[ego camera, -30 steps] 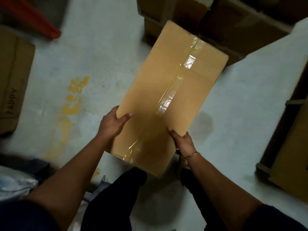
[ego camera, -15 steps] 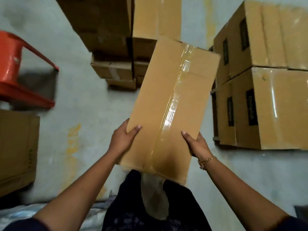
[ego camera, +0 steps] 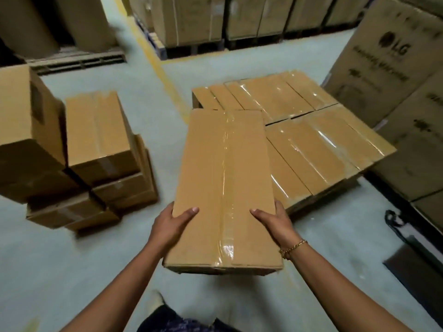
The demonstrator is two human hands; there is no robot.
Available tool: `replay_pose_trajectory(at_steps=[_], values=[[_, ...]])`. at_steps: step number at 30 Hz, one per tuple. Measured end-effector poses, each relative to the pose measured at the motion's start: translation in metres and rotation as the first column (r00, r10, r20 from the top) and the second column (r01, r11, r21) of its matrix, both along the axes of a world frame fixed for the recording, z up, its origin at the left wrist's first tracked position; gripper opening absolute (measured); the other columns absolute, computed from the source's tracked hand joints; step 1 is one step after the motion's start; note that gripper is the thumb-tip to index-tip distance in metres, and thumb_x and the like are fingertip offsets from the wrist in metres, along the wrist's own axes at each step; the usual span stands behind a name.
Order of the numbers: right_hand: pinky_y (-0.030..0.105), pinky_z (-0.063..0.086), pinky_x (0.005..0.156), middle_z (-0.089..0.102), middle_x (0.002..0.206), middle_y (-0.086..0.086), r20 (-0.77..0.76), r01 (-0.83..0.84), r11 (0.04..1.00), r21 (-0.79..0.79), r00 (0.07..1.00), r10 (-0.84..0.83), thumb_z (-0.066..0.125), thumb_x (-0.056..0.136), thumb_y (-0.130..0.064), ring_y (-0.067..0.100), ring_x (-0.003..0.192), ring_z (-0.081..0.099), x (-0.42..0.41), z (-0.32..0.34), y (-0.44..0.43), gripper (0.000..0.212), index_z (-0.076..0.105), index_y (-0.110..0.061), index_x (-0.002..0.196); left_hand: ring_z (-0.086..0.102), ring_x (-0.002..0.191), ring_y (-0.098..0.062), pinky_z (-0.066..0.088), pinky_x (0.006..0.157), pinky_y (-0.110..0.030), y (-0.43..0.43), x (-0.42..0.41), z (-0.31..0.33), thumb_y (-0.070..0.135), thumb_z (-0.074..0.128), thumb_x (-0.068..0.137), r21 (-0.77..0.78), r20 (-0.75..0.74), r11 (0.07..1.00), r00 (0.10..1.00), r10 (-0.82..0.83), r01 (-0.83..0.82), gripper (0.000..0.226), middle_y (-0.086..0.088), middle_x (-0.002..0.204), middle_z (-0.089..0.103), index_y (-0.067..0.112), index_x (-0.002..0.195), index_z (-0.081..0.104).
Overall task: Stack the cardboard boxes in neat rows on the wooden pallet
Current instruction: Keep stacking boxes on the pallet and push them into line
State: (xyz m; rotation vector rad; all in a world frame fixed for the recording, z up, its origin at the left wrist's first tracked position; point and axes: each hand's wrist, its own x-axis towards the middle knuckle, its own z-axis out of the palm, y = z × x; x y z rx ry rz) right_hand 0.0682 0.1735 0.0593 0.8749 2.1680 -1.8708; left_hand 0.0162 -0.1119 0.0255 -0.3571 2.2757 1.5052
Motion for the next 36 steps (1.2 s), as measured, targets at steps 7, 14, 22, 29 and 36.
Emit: replay_pose_trajectory(at_steps=[7,14,22,29,36], values=[[0.028,0.057,0.08,0.07,0.118,-0.009,-0.028,0.064,0.998,0.02,0.998,-0.064,0.074,0.091,-0.036,0.011,0.102,0.069,0.018,0.012,0.088,0.048,0.05,-0.037,0.133,0.075,0.09,-0.017,0.061,0.087,-0.048,0.091,-0.034,0.016,0.063,0.078,0.079,0.043,-0.01,0.99,0.991,-0.134,0.134,0.055,0.007,0.104,0.078,0.029,0.12,0.068],[0.042,0.056,0.097,0.071,0.121,-0.014,-0.019,0.203,0.979,0.026,0.979,-0.202,0.077,0.079,-0.061,0.012,0.108,0.069,0.004,0.001,0.153,0.068,0.05,-0.043,0.139,0.074,0.092,-0.017,0.06,0.086,-0.048,0.17,-0.087,0.019,0.079,0.072,0.063,0.049,-0.005,0.965,0.967,-0.257,0.256,0.069,0.01,0.104,0.077,0.035,0.117,0.069],[0.038,0.058,0.09,0.071,0.121,-0.009,0.031,0.373,0.925,0.068,0.926,-0.376,0.072,0.088,-0.053,0.013,0.106,0.069,-0.034,-0.006,0.229,0.055,0.055,-0.031,0.136,0.074,0.094,-0.019,0.06,0.087,-0.049,0.273,-0.162,0.018,0.081,0.072,0.064,0.069,0.031,0.917,0.918,-0.395,0.392,0.074,0.009,0.109,0.076,0.033,0.121,0.068],[0.046,0.054,0.101,0.07,0.122,-0.013,0.031,0.493,0.865,0.094,0.867,-0.498,0.072,0.087,-0.055,0.013,0.111,0.067,-0.047,-0.005,0.309,0.055,0.059,-0.033,0.136,0.074,0.093,-0.013,0.059,0.09,-0.045,0.377,-0.192,0.025,0.069,0.076,0.073,0.111,0.033,0.866,0.869,-0.493,0.487,0.062,0.011,0.105,0.077,0.03,0.12,0.067],[0.048,0.051,0.105,0.069,0.125,-0.013,0.04,0.523,0.845,0.108,0.848,-0.529,0.073,0.084,-0.06,0.016,0.116,0.065,-0.051,-0.015,0.439,0.058,0.059,-0.035,0.135,0.075,0.092,-0.013,0.061,0.087,-0.047,0.511,-0.206,0.007,0.08,0.071,0.063,0.105,0.018,0.851,0.855,-0.519,0.515,0.069,0.013,0.105,0.078,0.038,0.117,0.069]])
